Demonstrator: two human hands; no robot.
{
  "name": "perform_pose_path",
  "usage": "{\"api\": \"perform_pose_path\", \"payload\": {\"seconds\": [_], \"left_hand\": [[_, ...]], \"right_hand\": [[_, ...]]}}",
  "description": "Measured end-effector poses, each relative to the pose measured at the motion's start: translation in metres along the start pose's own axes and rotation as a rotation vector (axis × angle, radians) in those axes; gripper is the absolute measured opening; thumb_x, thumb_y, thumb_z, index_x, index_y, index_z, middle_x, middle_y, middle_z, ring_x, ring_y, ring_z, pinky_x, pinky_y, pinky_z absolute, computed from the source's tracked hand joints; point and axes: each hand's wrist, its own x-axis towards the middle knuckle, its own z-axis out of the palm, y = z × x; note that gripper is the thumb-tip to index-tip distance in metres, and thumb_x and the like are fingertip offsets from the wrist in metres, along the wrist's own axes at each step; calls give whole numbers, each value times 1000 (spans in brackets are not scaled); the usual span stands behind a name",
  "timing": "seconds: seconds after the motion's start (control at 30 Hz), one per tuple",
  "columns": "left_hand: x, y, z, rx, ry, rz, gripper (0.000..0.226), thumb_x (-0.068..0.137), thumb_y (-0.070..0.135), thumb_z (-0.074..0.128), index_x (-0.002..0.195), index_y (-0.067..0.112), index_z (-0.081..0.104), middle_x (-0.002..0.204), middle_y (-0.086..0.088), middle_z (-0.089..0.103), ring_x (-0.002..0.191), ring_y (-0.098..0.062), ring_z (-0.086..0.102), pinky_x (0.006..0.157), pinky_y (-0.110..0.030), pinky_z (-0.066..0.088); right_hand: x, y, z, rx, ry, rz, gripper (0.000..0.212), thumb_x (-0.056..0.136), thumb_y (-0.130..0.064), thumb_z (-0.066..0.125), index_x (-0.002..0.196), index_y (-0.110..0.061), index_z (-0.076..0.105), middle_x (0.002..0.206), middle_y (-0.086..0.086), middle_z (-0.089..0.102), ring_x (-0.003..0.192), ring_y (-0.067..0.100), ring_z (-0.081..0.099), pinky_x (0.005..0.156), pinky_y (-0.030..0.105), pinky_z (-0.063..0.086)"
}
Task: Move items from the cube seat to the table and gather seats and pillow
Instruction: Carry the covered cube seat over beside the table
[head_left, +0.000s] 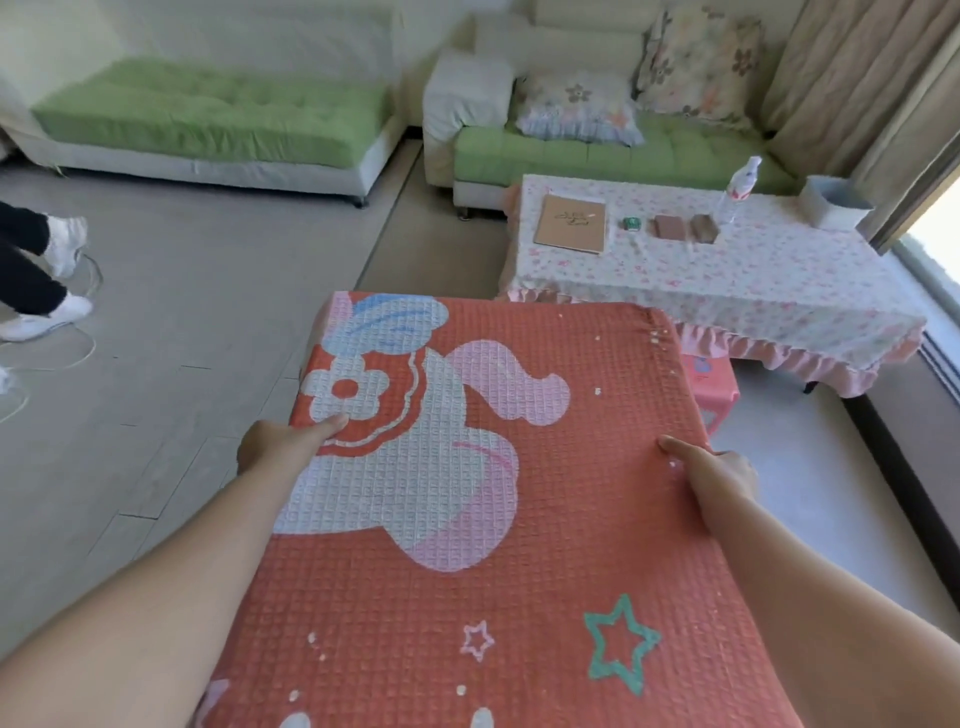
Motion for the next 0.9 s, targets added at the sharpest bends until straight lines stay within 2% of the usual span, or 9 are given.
{"api": "perform_pose_path", "payload": {"seconds": [0.13, 0.33, 0.4, 0.5, 0.67, 0.8, 0.83, 0.87, 0.9], "left_hand": [[47, 21, -10, 1, 36, -66, 73, 57, 56, 82, 102, 1, 66, 103, -17, 69, 89, -35, 67, 81, -42, 56], [116, 73, -30, -59, 73, -85, 67, 62, 52, 81, 101, 0, 65, 98, -16, 67, 78, -30, 61, 69, -34, 49], [141, 81, -35, -68, 75, -107, 65, 62, 52, 81, 99, 1, 65, 95, -15, 66, 79, -30, 62, 71, -35, 51], [178, 98, -45, -69, 89, -108, 62, 59, 53, 82, 93, 4, 65, 101, -16, 69, 88, -35, 66, 83, -43, 55], [252, 133, -67, -63, 92, -95, 66, 61, 51, 82, 99, 0, 65, 103, -18, 67, 92, -36, 65, 81, -41, 54], [307, 176, -79, -106, 70, -61, 61, 64, 49, 81, 96, 1, 63, 99, -15, 64, 84, -31, 60, 75, -36, 50], [318, 183, -82, -105, 81, -59, 61, 65, 48, 81, 98, 1, 63, 98, -14, 62, 86, -32, 59, 74, -36, 48], [338, 194, -85, -108, 82, -56, 60, 66, 47, 80, 98, 0, 62, 97, -14, 60, 88, -32, 59, 74, -36, 47], [341, 198, -87, -108, 78, -47, 58, 67, 47, 80, 97, 1, 61, 97, -14, 59, 88, -32, 58, 74, -36, 46]], "right_hand": [[23, -48, 42, -3, -60, -27, 45, 63, -43, 78, 85, -5, 69, 95, 13, 68, 82, 28, 62, 75, 33, 49], [51, -143, 99, -45, -60, -98, 56, 69, -43, 76, 100, 2, 67, 94, 11, 57, 91, 32, 57, 75, 30, 40], [59, -168, 121, -57, -69, -101, 51, 69, -44, 76, 93, 0, 68, 92, 12, 58, 85, 29, 54, 76, 31, 41], [65, -202, 153, -37, -69, -92, 36, 65, -46, 77, 63, -12, 62, 96, 13, 64, 82, 27, 57, 77, 32, 46], [68, -252, 209, -12, -70, -59, 34, 60, -45, 78, 56, -13, 65, 90, 12, 69, 80, 29, 64, 80, 37, 54], [78, -310, 246, 22, -50, -72, 38, 61, -43, 79, 60, -10, 62, 96, 12, 67, 79, 28, 61, 84, 41, 54], [80, -320, 254, 28, -57, -80, 42, 64, -41, 79, 66, -4, 59, 97, 8, 64, 82, 29, 60, 86, 42, 54], [87, -333, 268, 38, -62, -84, 35, 67, -38, 79, 70, -11, 56, 96, 3, 60, 84, 29, 59, 88, 42, 53], [86, -336, 271, 42, -59, -83, 34, 69, -36, 78, 86, -11, 63, 93, -2, 56, 85, 28, 58, 89, 42, 53]]}}
